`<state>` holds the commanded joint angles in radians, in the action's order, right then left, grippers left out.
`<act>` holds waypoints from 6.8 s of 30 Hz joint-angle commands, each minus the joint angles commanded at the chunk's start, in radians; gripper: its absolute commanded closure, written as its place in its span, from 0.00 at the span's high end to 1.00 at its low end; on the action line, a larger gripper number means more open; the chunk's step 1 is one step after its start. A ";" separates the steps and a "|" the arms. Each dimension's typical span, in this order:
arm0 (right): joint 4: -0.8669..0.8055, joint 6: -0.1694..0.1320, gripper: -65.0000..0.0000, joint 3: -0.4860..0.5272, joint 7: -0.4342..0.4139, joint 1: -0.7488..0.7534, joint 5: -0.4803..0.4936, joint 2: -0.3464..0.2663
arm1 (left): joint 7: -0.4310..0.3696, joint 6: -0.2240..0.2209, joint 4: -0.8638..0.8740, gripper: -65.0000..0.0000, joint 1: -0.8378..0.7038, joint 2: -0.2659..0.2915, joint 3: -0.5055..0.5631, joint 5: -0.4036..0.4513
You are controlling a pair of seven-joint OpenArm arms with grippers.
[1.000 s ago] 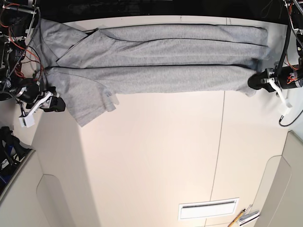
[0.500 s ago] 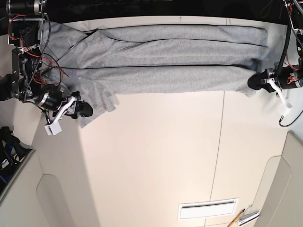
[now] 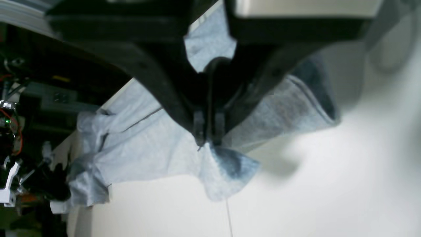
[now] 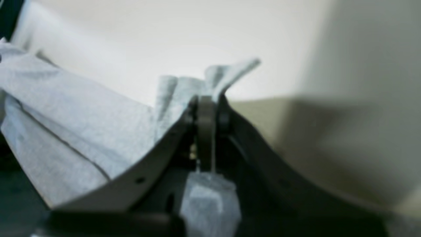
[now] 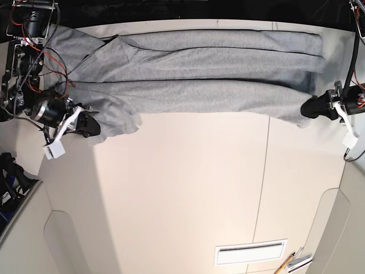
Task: Fold the T-shirt properly
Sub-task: 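Fold the grasped edge over toward the first fold, then release, then grasp the folded strip ends with both grippers and tighten the fold, then grasp the strip end with the left gripper and fold it toward the right gripper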
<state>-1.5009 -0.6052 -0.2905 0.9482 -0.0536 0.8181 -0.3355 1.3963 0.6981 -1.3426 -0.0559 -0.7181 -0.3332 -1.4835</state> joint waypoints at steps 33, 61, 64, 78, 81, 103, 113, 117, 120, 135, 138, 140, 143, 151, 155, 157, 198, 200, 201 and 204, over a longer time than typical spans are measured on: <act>-0.220 -0.001 0.41 -0.238 0.100 0.342 0.156 0.000 | 0.000 0.000 0.000 0.41 -0.180 -0.114 -0.002 0.000; -0.111 -0.020 0.00 -0.137 -0.005 0.342 0.115 0.006 | -0.005 0.000 0.002 0.57 -0.230 -0.105 -0.062 0.208; -0.109 -0.019 0.00 -0.097 -0.030 0.342 0.079 0.006 | -0.009 0.000 0.002 0.57 -0.233 -0.093 -0.101 0.209; -0.109 -0.015 0.00 -0.092 -0.032 0.342 0.080 0.006 | -0.088 0.000 0.002 0.65 -0.294 0.023 -0.187 0.287; -0.109 -0.015 0.00 -0.092 -0.032 0.342 0.092 0.006 | -0.088 0.000 0.002 0.65 -0.296 0.042 -0.187 0.274; -0.110 -0.004 0.00 -0.092 -0.019 0.265 0.110 0.006 | -0.046 0.000 0.002 0.00 -0.295 0.111 -0.187 0.195; -0.110 -0.005 0.00 -0.174 0.044 0.265 0.167 0.006 | -0.077 0.000 0.002 0.00 -0.227 0.083 -0.280 0.242; -0.110 -0.005 0.00 -0.224 0.044 0.265 0.179 0.006 | -0.088 0.000 0.002 0.00 -0.207 0.035 -0.297 0.256; -0.110 -0.005 0.00 -0.246 0.048 0.265 0.186 0.006 | -0.107 0.000 0.002 0.00 -0.193 0.010 -0.297 0.306; -0.110 -0.005 0.08 -0.254 0.062 0.265 0.190 0.006 | -0.091 0.000 -0.177 0.00 -0.180 -0.004 -0.287 0.306; -0.110 -0.005 0.12 -0.254 0.054 0.264 0.172 0.006 | -0.073 0.000 -0.271 0.00 -0.181 0.024 -0.245 0.323; -0.110 -0.005 0.12 -0.254 0.050 0.264 0.161 0.006 | -0.073 0.000 -0.346 0.00 -0.182 0.039 -0.161 0.364; -0.110 -0.004 0.12 -0.254 0.050 0.265 0.150 0.006 | -0.107 0.000 -0.476 0.00 -0.182 0.063 -0.001 0.485; -0.110 -0.004 0.12 -0.254 0.051 0.265 0.132 0.006 | -0.174 0.000 -0.599 0.00 -0.177 0.158 0.307 0.666; -0.110 -0.004 0.39 -0.254 0.051 0.265 0.151 0.006 | -0.189 0.000 -0.598 0.00 -0.177 0.208 0.380 0.679; -0.110 -0.004 0.54 -0.254 0.064 0.265 0.151 0.006 | -0.189 0.000 -0.591 0.00 -0.177 0.227 0.396 0.700; 0.036 -0.036 0.60 -0.238 0.227 0.358 0.420 0.038 | -0.268 0.000 -0.587 0.54 -0.177 0.239 0.373 0.459; 0.036 -0.039 0.60 -0.238 0.231 0.344 0.420 0.062 | -0.269 0.000 -0.587 0.54 -0.176 0.239 0.373 0.459; 0.036 -0.039 0.60 -0.238 0.231 0.337 0.421 0.074 | -0.271 0.000 -0.587 0.54 -0.177 0.239 0.373 0.458; 0.036 -0.039 0.60 -0.237 0.238 0.312 0.420 0.108 | -0.270 0.000 -0.587 0.54 -0.177 0.239 0.373 0.460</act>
<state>-1.4651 -0.6437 -0.5274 1.1862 0.2581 1.2381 -0.2279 1.1259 0.6981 -1.9297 -0.2325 -0.4793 0.0395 -1.0233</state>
